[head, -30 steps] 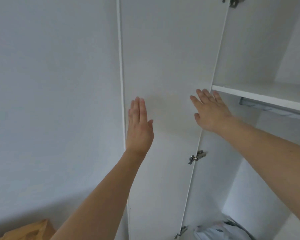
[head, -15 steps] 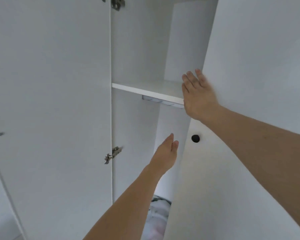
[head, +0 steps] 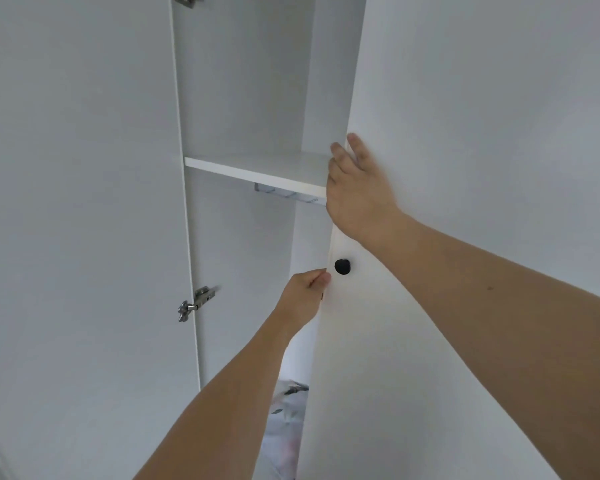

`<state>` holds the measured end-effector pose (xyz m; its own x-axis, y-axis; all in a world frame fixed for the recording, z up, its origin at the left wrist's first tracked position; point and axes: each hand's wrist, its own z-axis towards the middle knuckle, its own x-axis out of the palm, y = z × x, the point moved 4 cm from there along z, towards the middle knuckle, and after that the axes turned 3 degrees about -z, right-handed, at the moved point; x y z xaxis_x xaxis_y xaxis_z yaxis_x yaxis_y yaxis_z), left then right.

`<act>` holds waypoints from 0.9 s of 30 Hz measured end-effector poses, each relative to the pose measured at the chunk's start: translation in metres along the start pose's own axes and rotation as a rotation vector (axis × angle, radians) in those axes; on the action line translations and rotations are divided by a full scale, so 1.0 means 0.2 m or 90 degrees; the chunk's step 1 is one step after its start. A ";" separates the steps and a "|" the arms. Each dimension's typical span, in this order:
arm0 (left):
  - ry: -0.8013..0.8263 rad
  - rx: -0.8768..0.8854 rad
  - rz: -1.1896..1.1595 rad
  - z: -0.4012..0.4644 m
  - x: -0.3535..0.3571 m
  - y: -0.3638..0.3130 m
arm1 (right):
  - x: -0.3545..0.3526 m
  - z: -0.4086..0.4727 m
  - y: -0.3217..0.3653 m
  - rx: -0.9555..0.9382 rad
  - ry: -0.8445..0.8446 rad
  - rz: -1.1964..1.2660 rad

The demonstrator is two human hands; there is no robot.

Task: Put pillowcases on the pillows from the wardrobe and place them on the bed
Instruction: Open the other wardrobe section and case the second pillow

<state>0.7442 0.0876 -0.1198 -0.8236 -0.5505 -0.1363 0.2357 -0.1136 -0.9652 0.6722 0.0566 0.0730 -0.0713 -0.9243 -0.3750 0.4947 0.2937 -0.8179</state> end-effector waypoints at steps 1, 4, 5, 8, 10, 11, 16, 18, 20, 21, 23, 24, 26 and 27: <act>0.013 0.001 -0.007 0.00 -0.01 0.01 | 0.00 0.00 0.01 0.004 -0.008 0.008; 0.055 0.008 -0.017 0.03 -0.03 0.01 | 0.02 0.02 0.01 0.023 -0.024 0.013; 0.069 0.016 -0.023 0.05 -0.03 0.02 | 0.02 0.03 0.01 0.033 -0.019 0.008; 0.101 0.069 -0.029 0.10 -0.03 0.04 | 0.04 0.04 0.05 0.083 -0.003 -0.020; 0.140 0.100 -0.028 0.12 -0.04 0.07 | 0.03 0.04 0.08 0.121 0.004 -0.030; 0.161 0.112 -0.024 0.12 -0.04 0.08 | 0.02 0.04 0.09 0.136 0.012 -0.037; 0.245 0.183 0.010 0.15 -0.11 0.04 | -0.09 0.01 0.10 0.169 0.056 -0.055; 0.286 0.182 0.014 0.13 -0.13 0.02 | -0.16 -0.02 0.12 0.180 0.030 -0.057; 0.313 0.197 0.028 0.07 -0.17 0.03 | -0.24 -0.06 0.14 0.191 -0.016 -0.053; 0.317 0.213 0.035 0.03 -0.19 0.02 | -0.28 -0.09 0.15 0.194 -0.038 -0.054; 0.329 0.234 0.035 -0.07 -0.22 0.00 | -0.35 -0.15 0.17 0.195 -0.064 -0.064; 0.339 0.237 0.028 -0.13 -0.23 -0.01 | -0.39 -0.19 0.18 0.196 -0.072 -0.070; 0.366 0.238 0.001 -0.25 -0.25 -0.05 | -0.47 -0.28 0.19 0.199 -0.088 -0.081; 0.381 0.235 -0.012 -0.31 -0.26 -0.06 | -0.51 -0.34 0.19 0.200 -0.097 -0.088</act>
<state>0.7519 0.1680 -0.1141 -0.9465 -0.0074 -0.3227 0.2913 -0.4503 -0.8440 0.6405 0.1793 0.0509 -0.0372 -0.9826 -0.1820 0.7330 0.0970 -0.6733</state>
